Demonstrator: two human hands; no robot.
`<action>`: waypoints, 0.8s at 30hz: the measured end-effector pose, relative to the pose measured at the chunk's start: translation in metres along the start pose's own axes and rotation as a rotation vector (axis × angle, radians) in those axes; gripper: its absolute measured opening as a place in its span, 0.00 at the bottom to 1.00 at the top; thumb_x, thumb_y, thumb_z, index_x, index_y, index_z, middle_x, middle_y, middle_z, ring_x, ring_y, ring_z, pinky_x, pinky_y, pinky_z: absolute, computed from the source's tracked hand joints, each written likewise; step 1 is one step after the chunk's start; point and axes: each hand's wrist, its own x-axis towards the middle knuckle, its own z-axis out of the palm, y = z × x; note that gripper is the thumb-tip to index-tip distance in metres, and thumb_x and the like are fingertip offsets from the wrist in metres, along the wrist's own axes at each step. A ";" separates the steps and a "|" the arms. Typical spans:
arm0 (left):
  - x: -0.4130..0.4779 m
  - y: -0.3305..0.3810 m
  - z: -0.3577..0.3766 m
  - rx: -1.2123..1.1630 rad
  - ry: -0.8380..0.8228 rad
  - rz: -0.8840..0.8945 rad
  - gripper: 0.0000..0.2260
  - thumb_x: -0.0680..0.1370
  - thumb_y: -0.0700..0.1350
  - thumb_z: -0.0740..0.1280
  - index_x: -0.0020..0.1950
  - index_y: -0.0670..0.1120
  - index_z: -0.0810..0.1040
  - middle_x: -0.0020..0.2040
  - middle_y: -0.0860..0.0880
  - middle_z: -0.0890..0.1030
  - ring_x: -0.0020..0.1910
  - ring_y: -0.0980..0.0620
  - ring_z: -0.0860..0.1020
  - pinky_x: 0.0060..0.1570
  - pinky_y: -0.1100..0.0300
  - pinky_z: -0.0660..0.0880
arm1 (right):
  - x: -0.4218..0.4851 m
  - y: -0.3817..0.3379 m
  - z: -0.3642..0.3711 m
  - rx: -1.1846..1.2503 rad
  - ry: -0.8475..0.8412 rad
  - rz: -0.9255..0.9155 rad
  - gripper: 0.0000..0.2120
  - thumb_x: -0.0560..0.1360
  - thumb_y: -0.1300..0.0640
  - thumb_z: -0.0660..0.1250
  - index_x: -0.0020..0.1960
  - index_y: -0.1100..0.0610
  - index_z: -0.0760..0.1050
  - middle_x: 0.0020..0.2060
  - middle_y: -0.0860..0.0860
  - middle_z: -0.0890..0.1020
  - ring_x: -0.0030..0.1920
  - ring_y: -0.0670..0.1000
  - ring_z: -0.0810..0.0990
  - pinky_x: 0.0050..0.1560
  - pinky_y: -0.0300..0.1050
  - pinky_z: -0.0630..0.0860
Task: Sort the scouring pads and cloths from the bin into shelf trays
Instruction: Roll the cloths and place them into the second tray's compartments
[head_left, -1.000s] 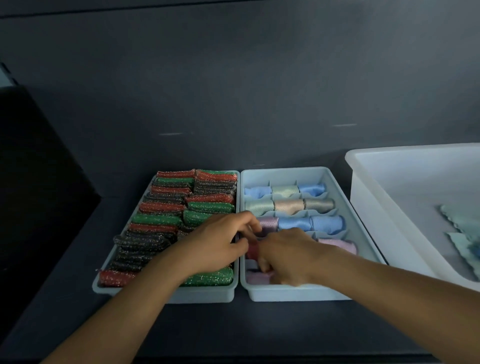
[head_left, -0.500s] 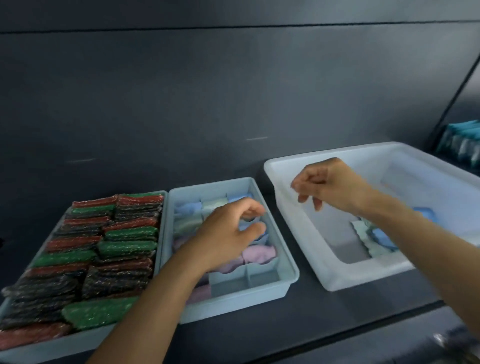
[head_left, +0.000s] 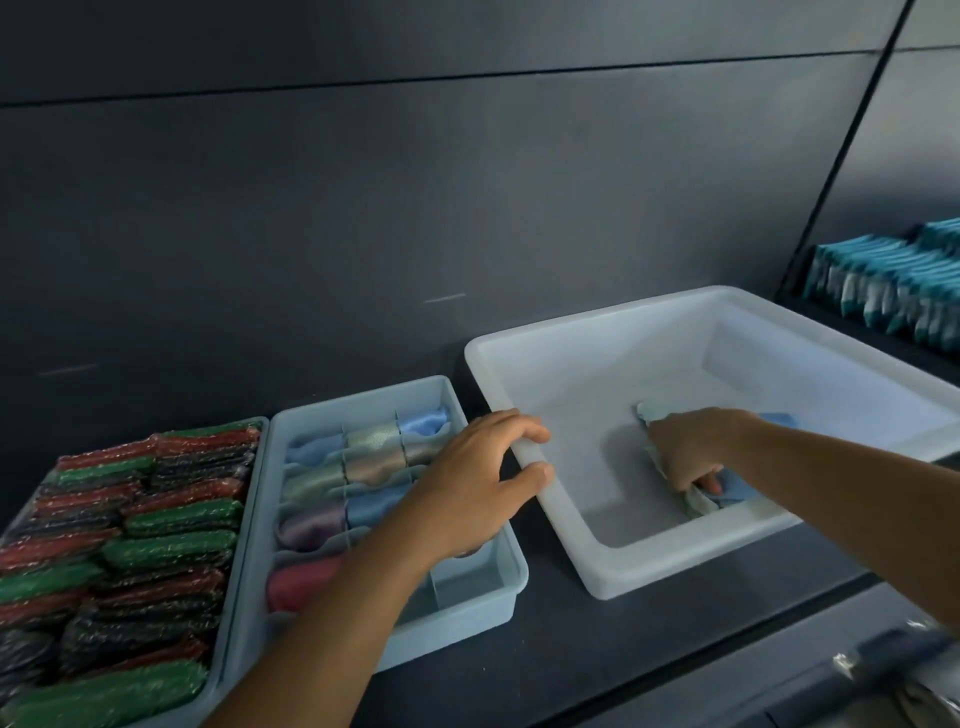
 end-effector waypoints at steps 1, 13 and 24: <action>0.001 -0.001 0.000 -0.012 0.001 -0.003 0.13 0.80 0.49 0.65 0.65 0.55 0.73 0.62 0.63 0.74 0.36 0.61 0.74 0.57 0.54 0.72 | 0.001 0.001 0.000 -0.025 0.016 -0.025 0.07 0.66 0.57 0.66 0.30 0.57 0.75 0.22 0.48 0.79 0.36 0.50 0.83 0.45 0.43 0.80; 0.028 0.002 -0.020 -0.312 0.122 0.105 0.26 0.76 0.45 0.71 0.72 0.54 0.67 0.71 0.58 0.70 0.69 0.65 0.68 0.70 0.59 0.65 | -0.065 -0.023 -0.059 1.305 0.063 -0.707 0.15 0.56 0.57 0.67 0.39 0.64 0.74 0.30 0.56 0.76 0.29 0.50 0.76 0.29 0.36 0.71; 0.029 0.034 -0.054 -0.653 0.289 0.156 0.10 0.76 0.40 0.71 0.57 0.42 0.81 0.49 0.47 0.86 0.49 0.52 0.84 0.49 0.62 0.80 | -0.112 -0.042 -0.094 1.460 0.174 -0.885 0.13 0.68 0.47 0.68 0.40 0.58 0.78 0.35 0.52 0.79 0.35 0.49 0.78 0.34 0.39 0.74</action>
